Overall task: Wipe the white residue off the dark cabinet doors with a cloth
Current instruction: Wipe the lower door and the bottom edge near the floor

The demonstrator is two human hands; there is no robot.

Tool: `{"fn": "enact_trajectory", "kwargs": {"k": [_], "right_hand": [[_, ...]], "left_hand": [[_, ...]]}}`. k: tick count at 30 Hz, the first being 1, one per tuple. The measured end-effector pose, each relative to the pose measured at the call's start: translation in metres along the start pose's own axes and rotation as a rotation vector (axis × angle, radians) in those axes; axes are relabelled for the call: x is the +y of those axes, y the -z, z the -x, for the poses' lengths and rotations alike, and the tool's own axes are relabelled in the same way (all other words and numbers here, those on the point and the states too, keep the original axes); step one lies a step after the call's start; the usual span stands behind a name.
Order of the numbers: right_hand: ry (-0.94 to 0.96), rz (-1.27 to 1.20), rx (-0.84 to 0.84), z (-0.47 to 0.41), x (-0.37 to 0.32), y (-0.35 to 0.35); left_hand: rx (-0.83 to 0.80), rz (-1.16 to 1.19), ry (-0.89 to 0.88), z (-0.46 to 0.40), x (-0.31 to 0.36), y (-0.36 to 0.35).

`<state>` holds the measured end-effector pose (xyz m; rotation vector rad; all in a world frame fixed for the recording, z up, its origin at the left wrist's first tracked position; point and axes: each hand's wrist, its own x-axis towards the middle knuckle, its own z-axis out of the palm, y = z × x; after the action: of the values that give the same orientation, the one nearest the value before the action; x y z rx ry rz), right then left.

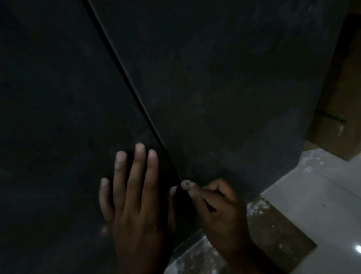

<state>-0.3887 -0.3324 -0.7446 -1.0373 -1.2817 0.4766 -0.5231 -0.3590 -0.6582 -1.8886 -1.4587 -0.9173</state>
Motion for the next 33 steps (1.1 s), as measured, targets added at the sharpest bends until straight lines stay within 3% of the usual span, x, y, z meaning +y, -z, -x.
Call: {"fn": "enact_trajectory", "kwargs": {"k": [2, 5, 7, 11, 15, 17, 19, 21, 24, 28, 33], "right_hand": [[0.003, 0.004, 0.116, 0.002, -0.021, 0.005], [-0.12, -0.128, 0.176, 0.002, -0.058, 0.01], [-0.19, -0.209, 0.115, 0.002, -0.076, 0.015], [-0.168, -0.208, -0.132, 0.003, -0.095, 0.029], [-0.061, -0.127, -0.446, -0.01, -0.098, 0.044], [0.089, 0.086, -0.352, -0.033, -0.098, 0.049], [0.243, 0.28, -0.123, -0.069, -0.093, 0.048], [0.348, 0.414, 0.013, -0.108, -0.086, 0.038], [0.481, 0.551, 0.031, -0.147, -0.065, 0.023], [0.654, 0.547, 0.073, -0.166, -0.027, 0.018], [0.753, 0.513, 0.13, -0.177, -0.004, 0.013]], "left_hand": [[0.033, 0.256, 0.147, 0.011, 0.014, 0.005], [-0.064, 0.936, 0.795, 0.01, 0.047, 0.022], [-0.143, 1.187, 1.01, 0.009, 0.057, 0.029], [-0.13, 1.323, 1.118, 0.001, 0.057, 0.047], [-0.024, 1.186, 1.204, 0.003, 0.049, 0.049], [0.077, 1.101, 1.191, -0.002, 0.048, 0.047], [0.175, 0.991, 1.099, -0.013, 0.047, 0.043], [0.281, 0.869, 0.939, -0.027, 0.044, 0.037], [0.388, 0.64, 0.61, -0.045, 0.037, 0.021], [0.364, 0.366, 0.309, -0.044, 0.034, -0.007], [0.152, 0.219, 0.157, -0.002, 0.039, -0.044]]}}
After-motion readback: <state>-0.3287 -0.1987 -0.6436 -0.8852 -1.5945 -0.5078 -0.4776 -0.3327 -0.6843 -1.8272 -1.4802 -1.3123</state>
